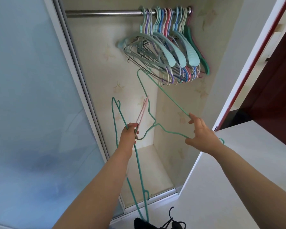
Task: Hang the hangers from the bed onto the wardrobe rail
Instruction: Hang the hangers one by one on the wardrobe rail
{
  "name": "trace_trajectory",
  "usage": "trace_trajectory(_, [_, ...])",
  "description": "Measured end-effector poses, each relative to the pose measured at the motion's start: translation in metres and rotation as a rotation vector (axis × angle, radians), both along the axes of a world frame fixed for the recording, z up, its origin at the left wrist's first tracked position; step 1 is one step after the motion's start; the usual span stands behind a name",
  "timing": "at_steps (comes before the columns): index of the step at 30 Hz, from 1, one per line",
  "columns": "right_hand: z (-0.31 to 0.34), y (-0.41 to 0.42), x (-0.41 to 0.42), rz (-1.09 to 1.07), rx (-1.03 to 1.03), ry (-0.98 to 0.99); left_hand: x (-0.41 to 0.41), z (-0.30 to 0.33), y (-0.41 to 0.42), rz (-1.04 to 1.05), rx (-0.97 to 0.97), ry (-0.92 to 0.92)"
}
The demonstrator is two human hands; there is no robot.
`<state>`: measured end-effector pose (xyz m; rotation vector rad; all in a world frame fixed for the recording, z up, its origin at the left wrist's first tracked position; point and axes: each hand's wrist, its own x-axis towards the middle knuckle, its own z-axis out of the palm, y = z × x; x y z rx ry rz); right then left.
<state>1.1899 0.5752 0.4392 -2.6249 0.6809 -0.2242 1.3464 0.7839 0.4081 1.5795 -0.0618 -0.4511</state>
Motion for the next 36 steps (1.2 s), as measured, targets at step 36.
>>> trace_trajectory(36, [-0.011, 0.025, 0.022, 0.176, 0.668, 0.025, 0.022, 0.023, 0.001, -0.309, -0.619, 0.38])
